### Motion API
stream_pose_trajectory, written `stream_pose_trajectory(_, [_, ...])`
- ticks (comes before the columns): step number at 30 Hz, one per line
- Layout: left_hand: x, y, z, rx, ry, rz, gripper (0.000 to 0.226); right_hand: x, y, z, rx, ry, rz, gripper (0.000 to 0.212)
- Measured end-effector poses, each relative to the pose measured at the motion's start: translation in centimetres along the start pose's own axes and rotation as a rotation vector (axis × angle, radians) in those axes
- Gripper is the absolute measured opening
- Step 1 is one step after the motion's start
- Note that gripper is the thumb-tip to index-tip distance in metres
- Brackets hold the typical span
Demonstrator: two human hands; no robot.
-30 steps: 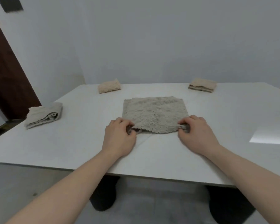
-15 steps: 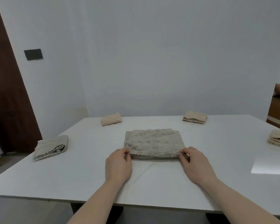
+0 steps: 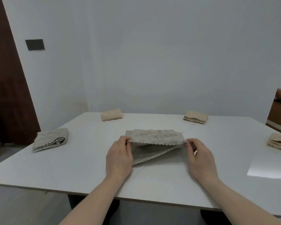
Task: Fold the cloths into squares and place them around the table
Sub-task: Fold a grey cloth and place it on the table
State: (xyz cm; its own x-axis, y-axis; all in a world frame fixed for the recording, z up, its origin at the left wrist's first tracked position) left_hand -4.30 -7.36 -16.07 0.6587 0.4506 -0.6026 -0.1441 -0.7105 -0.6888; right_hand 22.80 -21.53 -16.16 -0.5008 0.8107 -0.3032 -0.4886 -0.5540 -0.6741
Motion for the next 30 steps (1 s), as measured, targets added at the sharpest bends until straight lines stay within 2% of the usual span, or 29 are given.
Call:
stream_pose_trajectory(6, [0.3, 0.2, -0.2, 0.037, -0.004, 0.051, 0.032, 0.3, 0.2, -0.2, 0.036, 0.003, -0.005, 0.018])
stream_pose_trajectory(9, [0.6, 0.2, -0.1, 0.030, -0.001, 0.077, 0.046, 0.8, 0.2, -0.3, 0.039, 0.062, 0.060, 0.027])
stream_pose_trajectory(13, [0.6, 0.3, -0.2, 0.052, -0.005, 0.078, 0.049, 1.8, 0.2, -1.2, 0.031, 0.186, 0.180, 0.028])
stream_pose_trajectory(16, [0.5, 0.2, -0.4, 0.059, 0.011, 0.070, 0.052, 1.5, 0.1, -0.9, -0.006, 0.147, 0.131, 0.018])
stream_pose_trajectory(20, [0.1, 0.3, -0.8, 0.058, 0.033, 0.079, 0.057, 0.7, 0.1, -0.1, 0.015, 0.031, 0.059, 0.018])
stream_pose_trajectory(22, [0.3, 0.4, -0.8, 0.070, 0.041, 0.129, 0.066, 1.2, 0.2, -0.2, 0.018, 0.070, 0.122, 0.016])
stream_pose_trajectory(25, [1.9, 0.8, -0.8, 0.113, 0.058, 0.333, 0.078, 2.3, 0.4, -0.5, 0.029, 0.120, 0.250, 0.021])
stream_pose_trajectory(28, [3.4, 0.6, -0.4, 0.102, 0.011, 0.434, 0.074, 2.9, 0.4, -1.2, 0.044, 0.122, 0.311, 0.026])
stream_pose_trajectory(30, [3.8, 0.4, 0.0, 0.070, 0.013, 0.431, 0.067, 3.0, 0.4, -1.5, 0.053, 0.109, 0.324, 0.013])
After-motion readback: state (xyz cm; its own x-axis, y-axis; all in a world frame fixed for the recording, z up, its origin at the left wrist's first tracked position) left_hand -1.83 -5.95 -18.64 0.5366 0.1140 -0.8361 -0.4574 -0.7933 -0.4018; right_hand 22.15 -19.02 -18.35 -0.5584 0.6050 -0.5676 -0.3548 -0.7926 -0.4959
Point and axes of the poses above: each hand's wrist, its own y-axis away from the middle knuckle, its own x-axis out of the palm, z = x × y, the point moved 7 cm from there along -y, towards the middle knuckle, and after that the axes turned 11 degrees about -y, right-handed, at the moved point
